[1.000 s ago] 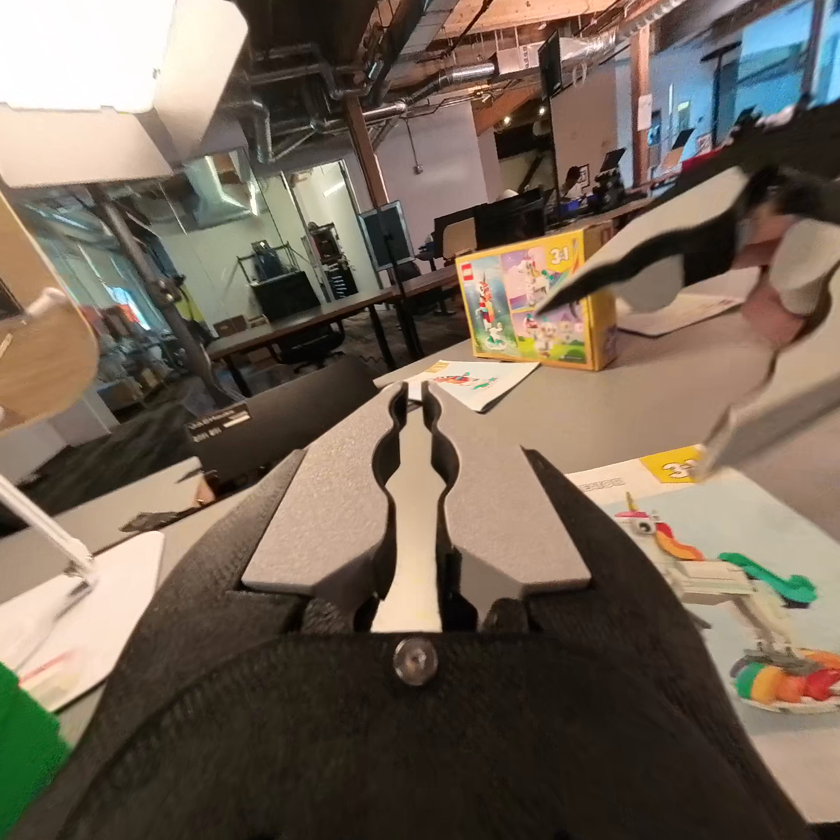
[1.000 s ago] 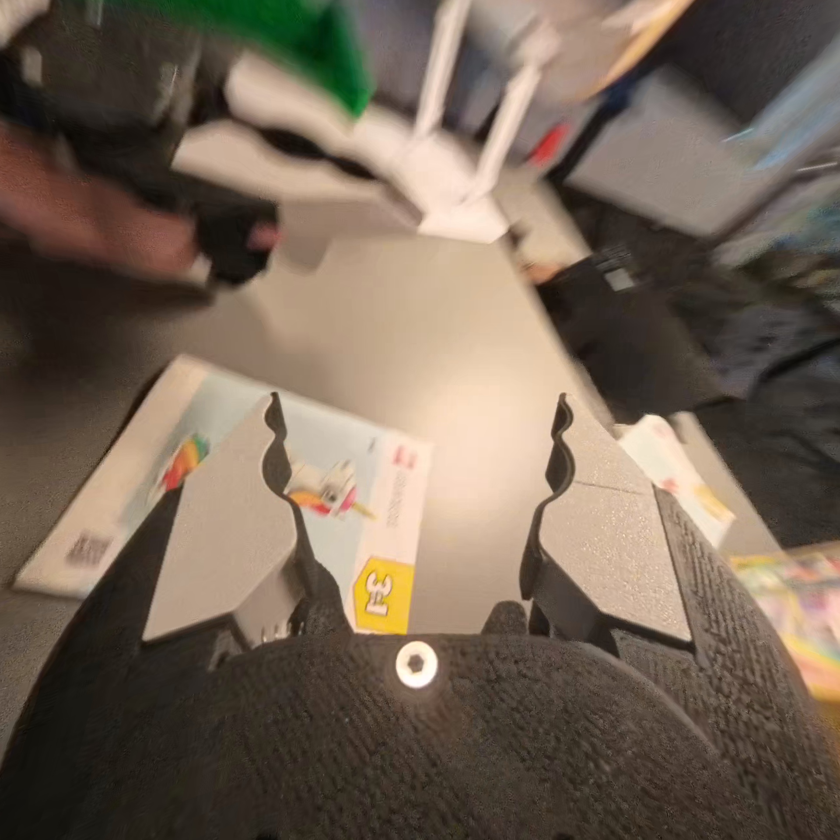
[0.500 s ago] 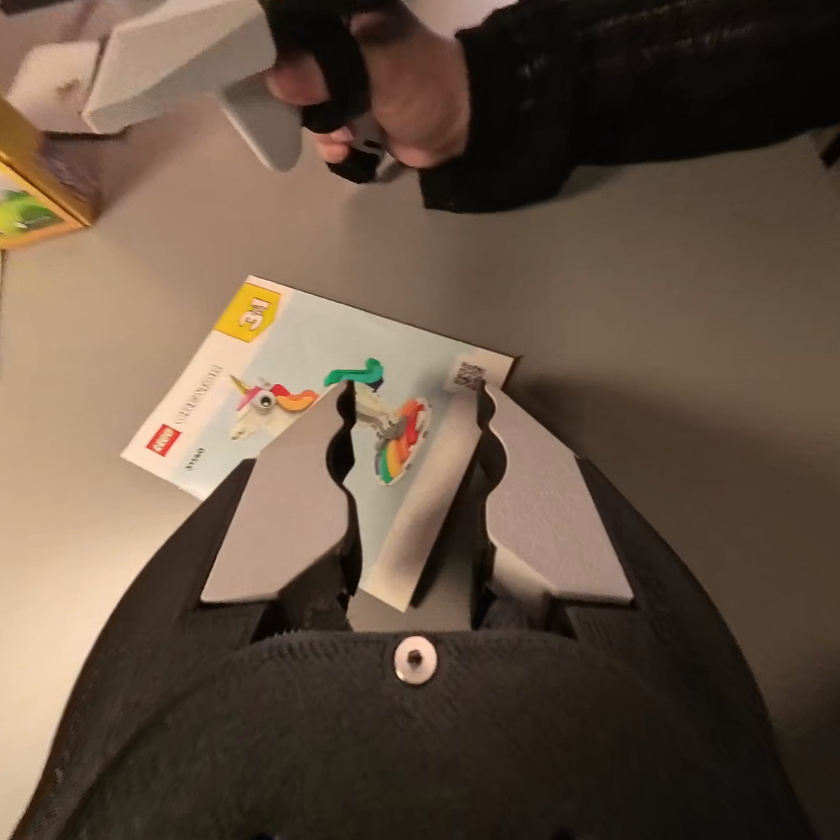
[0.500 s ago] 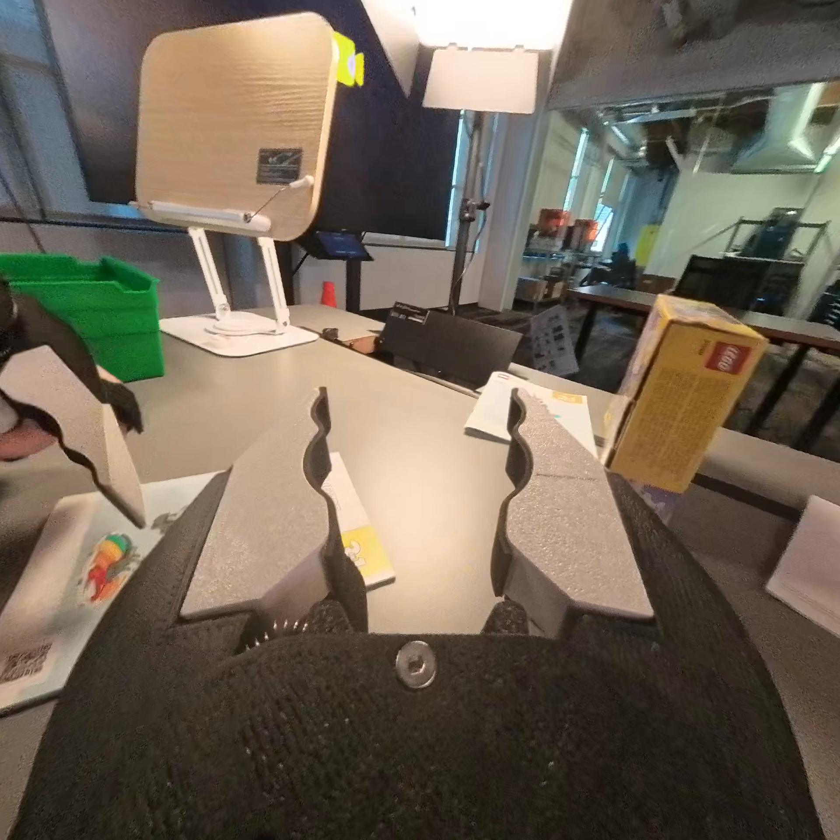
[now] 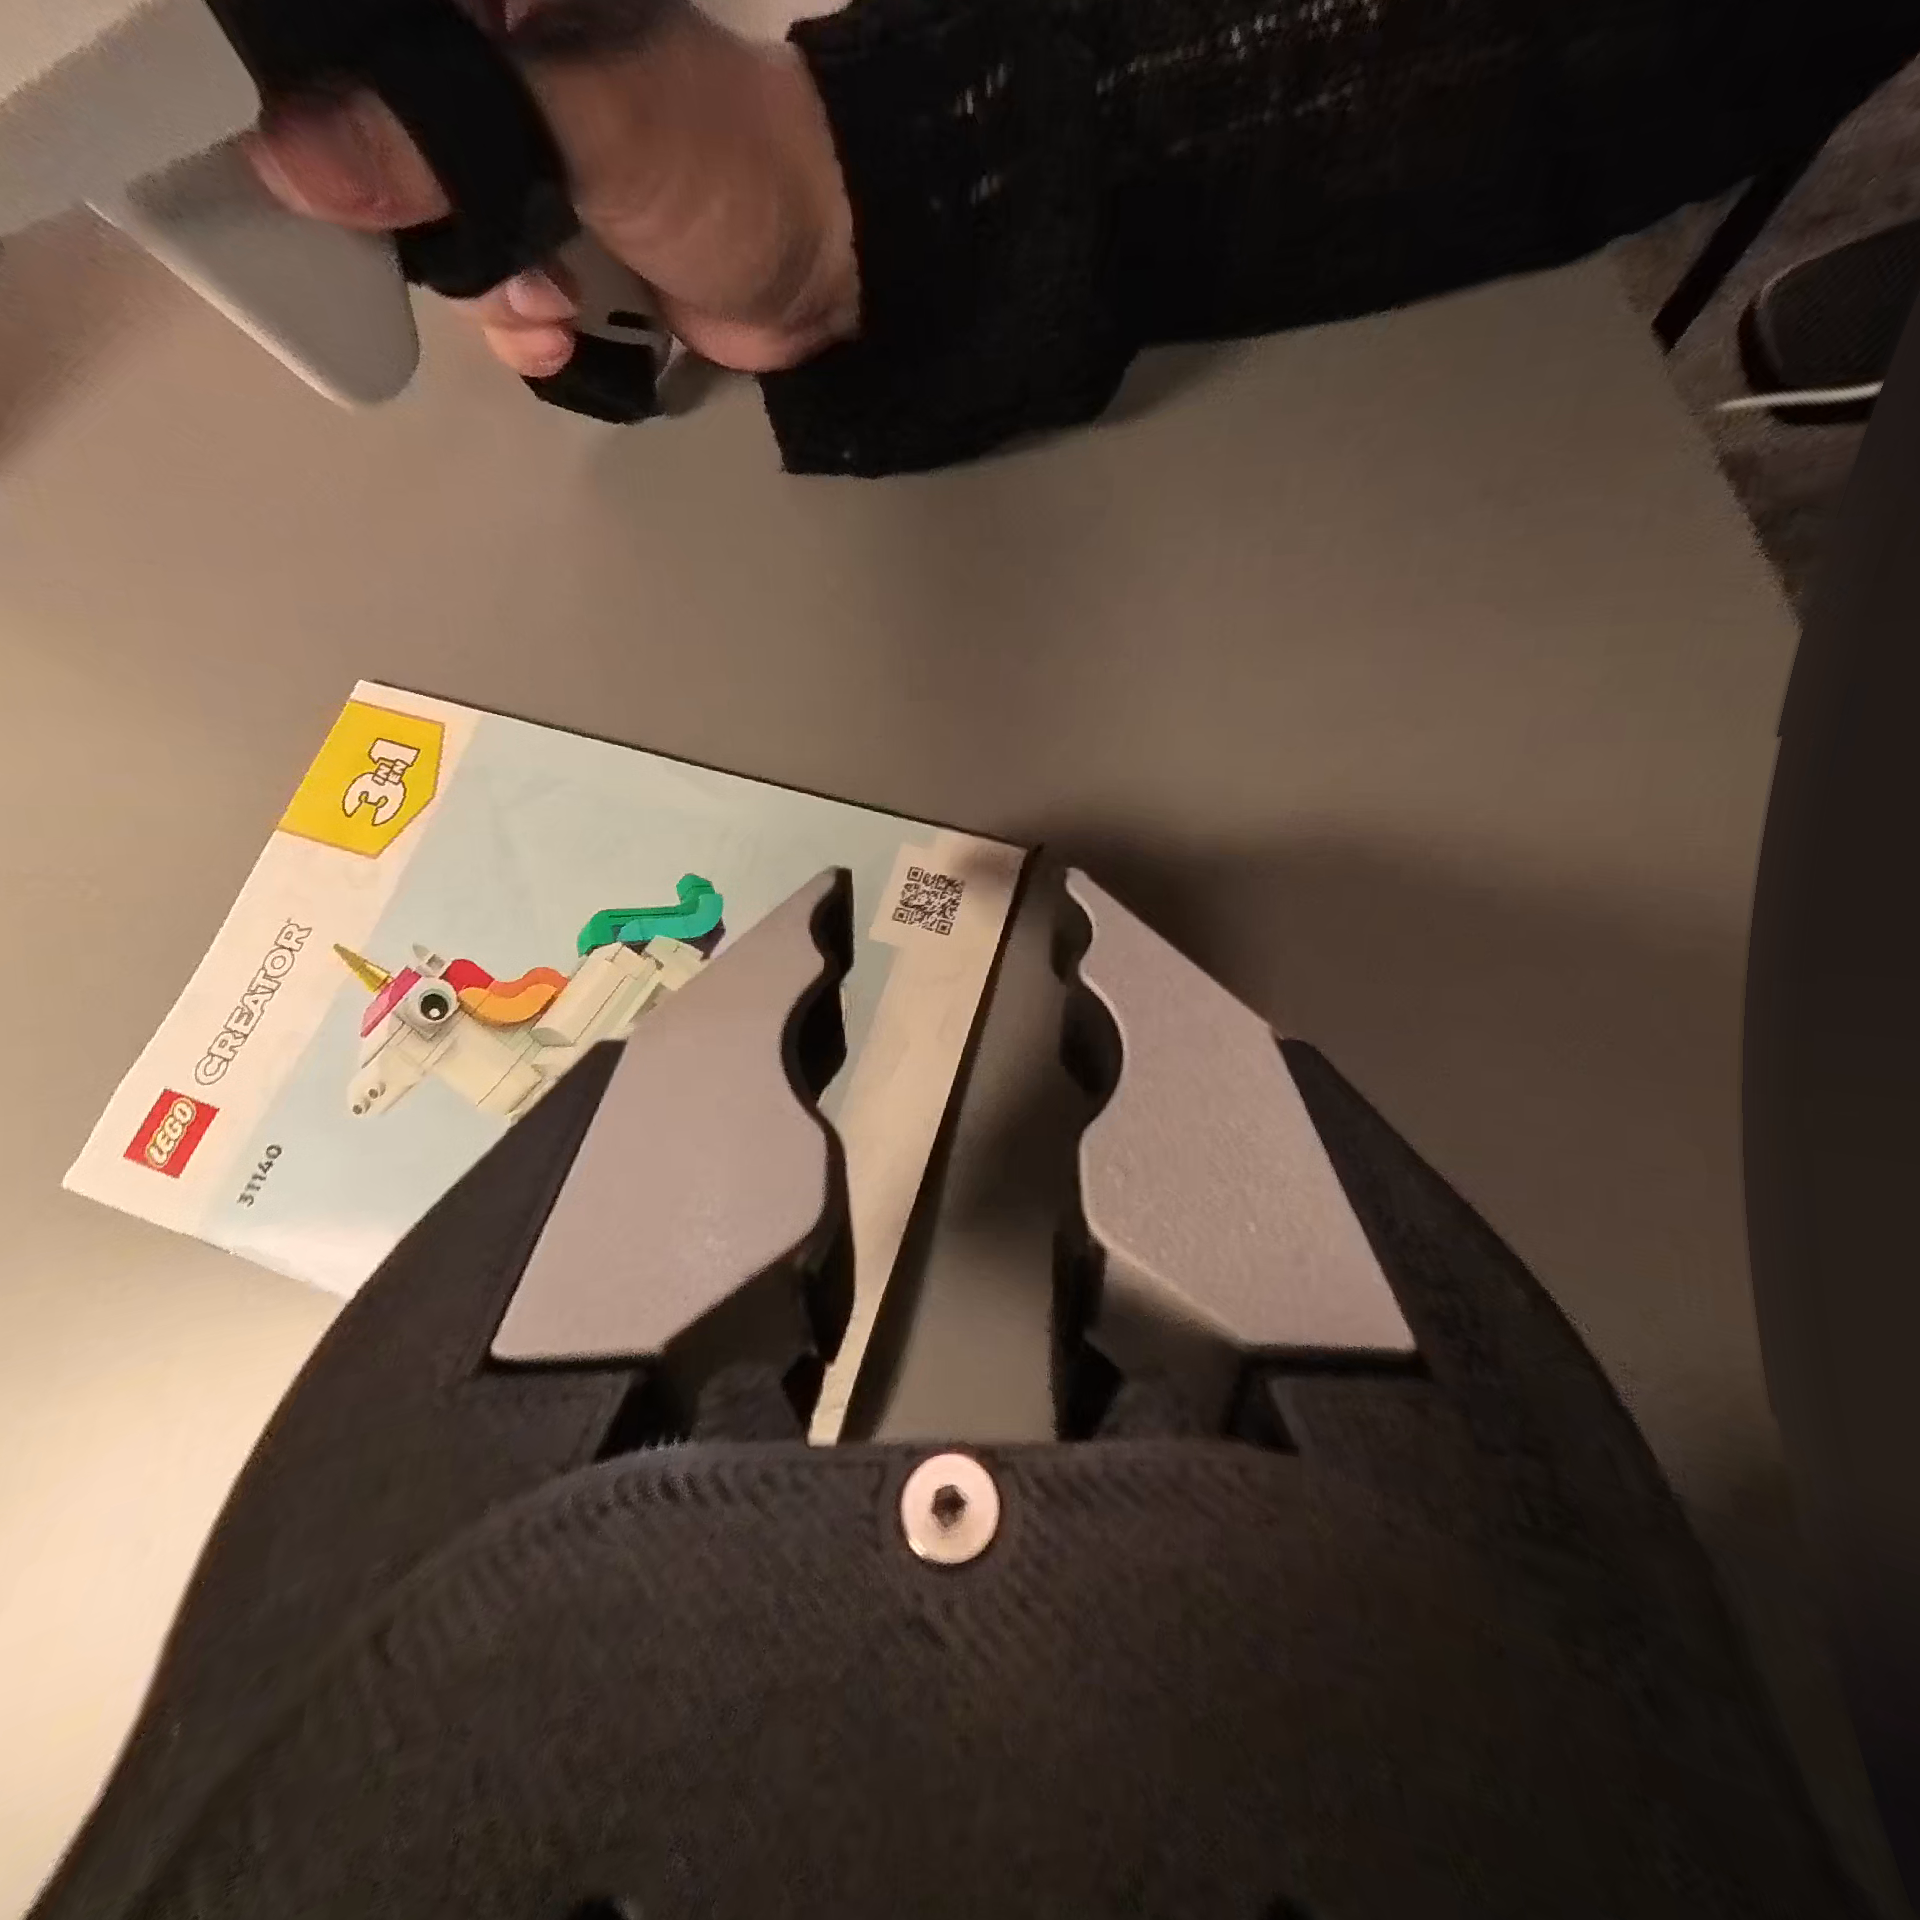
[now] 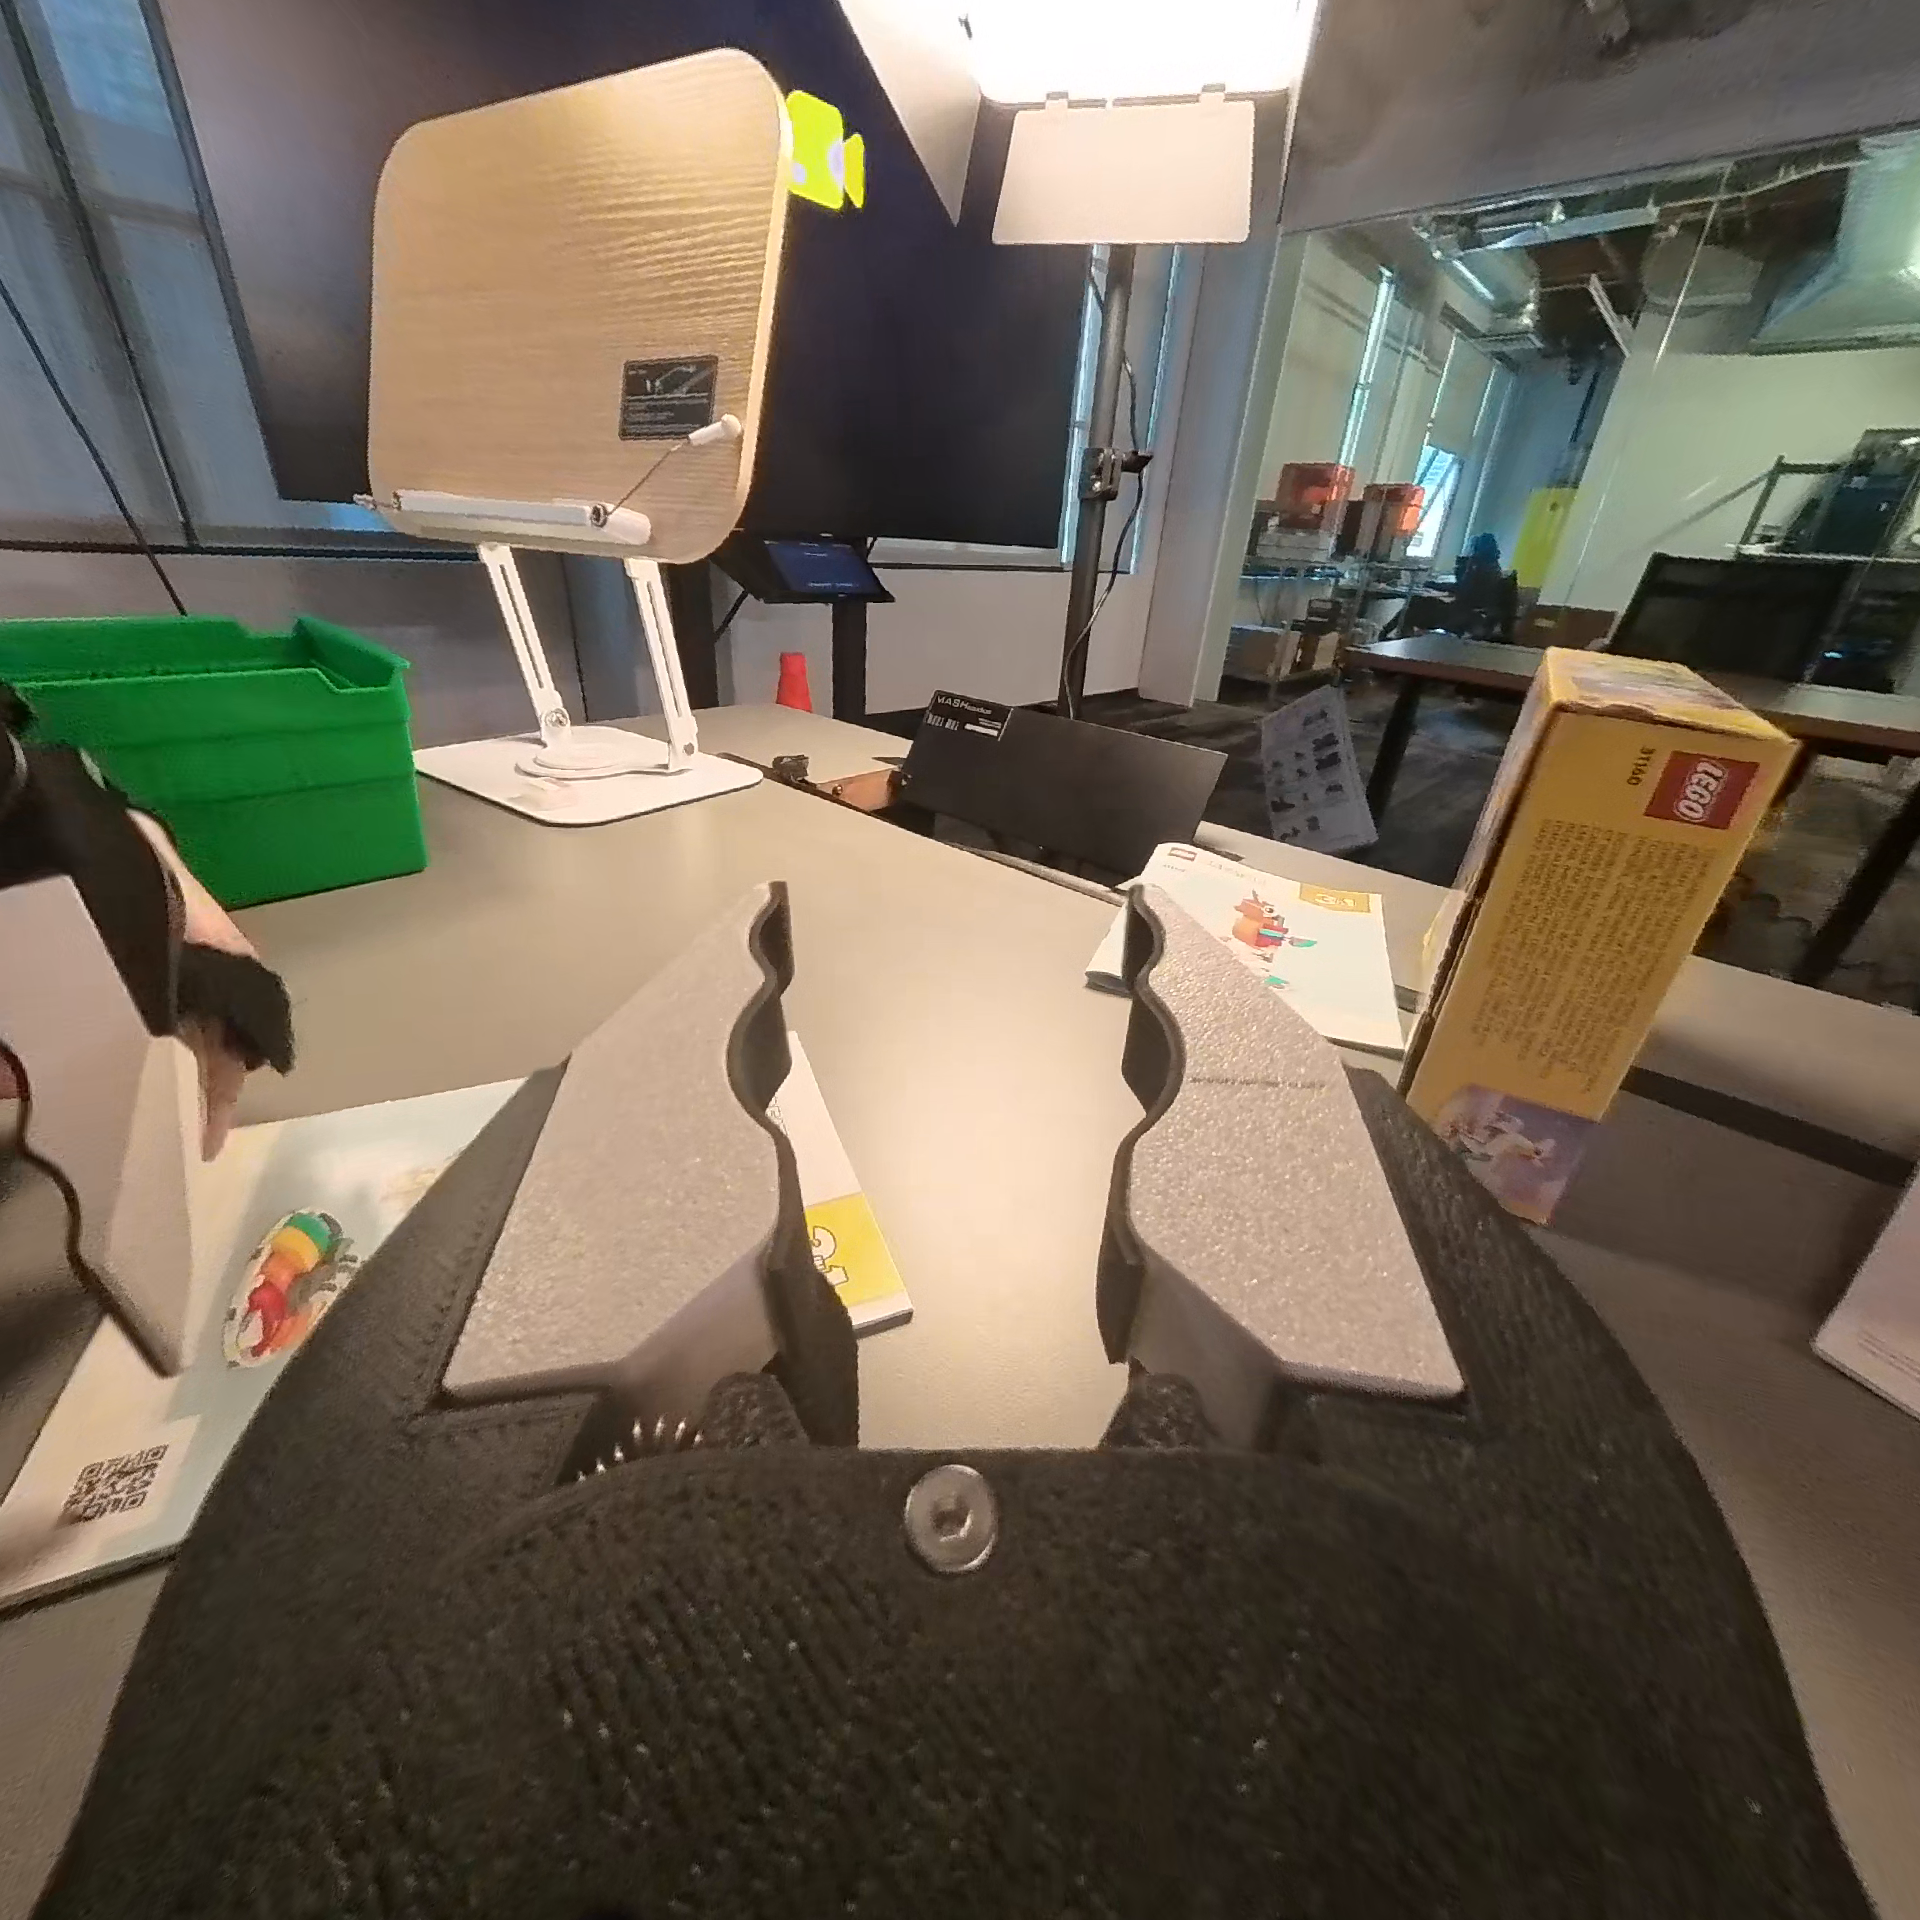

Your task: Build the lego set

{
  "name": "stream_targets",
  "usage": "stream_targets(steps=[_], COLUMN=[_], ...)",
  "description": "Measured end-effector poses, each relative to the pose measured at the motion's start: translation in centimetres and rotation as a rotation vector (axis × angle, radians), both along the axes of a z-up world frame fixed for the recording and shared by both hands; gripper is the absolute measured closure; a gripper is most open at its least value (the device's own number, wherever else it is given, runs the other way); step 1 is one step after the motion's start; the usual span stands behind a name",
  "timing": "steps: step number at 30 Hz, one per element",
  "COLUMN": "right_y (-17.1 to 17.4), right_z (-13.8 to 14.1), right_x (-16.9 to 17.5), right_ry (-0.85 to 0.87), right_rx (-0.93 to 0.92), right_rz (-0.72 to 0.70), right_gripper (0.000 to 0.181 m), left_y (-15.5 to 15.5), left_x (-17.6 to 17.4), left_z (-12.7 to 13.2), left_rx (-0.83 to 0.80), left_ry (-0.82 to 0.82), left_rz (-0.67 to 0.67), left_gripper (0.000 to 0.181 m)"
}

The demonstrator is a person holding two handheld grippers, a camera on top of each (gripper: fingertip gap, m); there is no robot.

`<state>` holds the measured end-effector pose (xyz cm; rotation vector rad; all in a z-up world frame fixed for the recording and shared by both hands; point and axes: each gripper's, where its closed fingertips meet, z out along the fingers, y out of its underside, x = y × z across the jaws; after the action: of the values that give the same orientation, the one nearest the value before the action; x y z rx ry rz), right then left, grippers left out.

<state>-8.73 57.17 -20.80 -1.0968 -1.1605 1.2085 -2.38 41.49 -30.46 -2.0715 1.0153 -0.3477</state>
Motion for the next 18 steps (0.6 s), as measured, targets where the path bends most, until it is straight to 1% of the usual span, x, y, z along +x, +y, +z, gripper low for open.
stream_targets(steps=[2, 7, 11, 12, 15, 18], right_y=[0.1, 0.1, 0.0, 0.0, 0.0, 0.1], right_z=[0.0, 0.0, 0.0, 0.0, -0.1, 0.0], right_x=[0.0, 0.0, 0.0, 0.0, 0.0, 0.1], right_ry=[0.003, 0.000, -0.002, -0.002, -0.003, -0.001], right_rx=[-0.010, -0.017, -0.016, -0.016, -0.021, -0.029], right_rz=[0.002, 0.009, 0.012, 0.013, 0.016, 0.018], right_gripper=[0.119, 0.121, 0.122, 0.123, 0.124, 0.124], left_y=[0.0, 0.0, 0.0, 0.0, -0.1, 0.0], left_x=[-0.1, -0.1, 0.8, 0.8, 0.5, 0.6], left_z=[-0.3, -0.7, -0.2, -0.3, -1.4, -1.6], left_rx=[-0.001, -0.009, -0.006, -0.013, -0.033, -0.040], left_ry=[0.013, 0.026, -0.066, -0.068, -0.019, -0.030], left_rz=[-0.001, -0.008, -0.039, -0.041, -0.038, -0.042], left_gripper=[0.149, 0.153, 0.156, 0.156, 0.157, 0.160])
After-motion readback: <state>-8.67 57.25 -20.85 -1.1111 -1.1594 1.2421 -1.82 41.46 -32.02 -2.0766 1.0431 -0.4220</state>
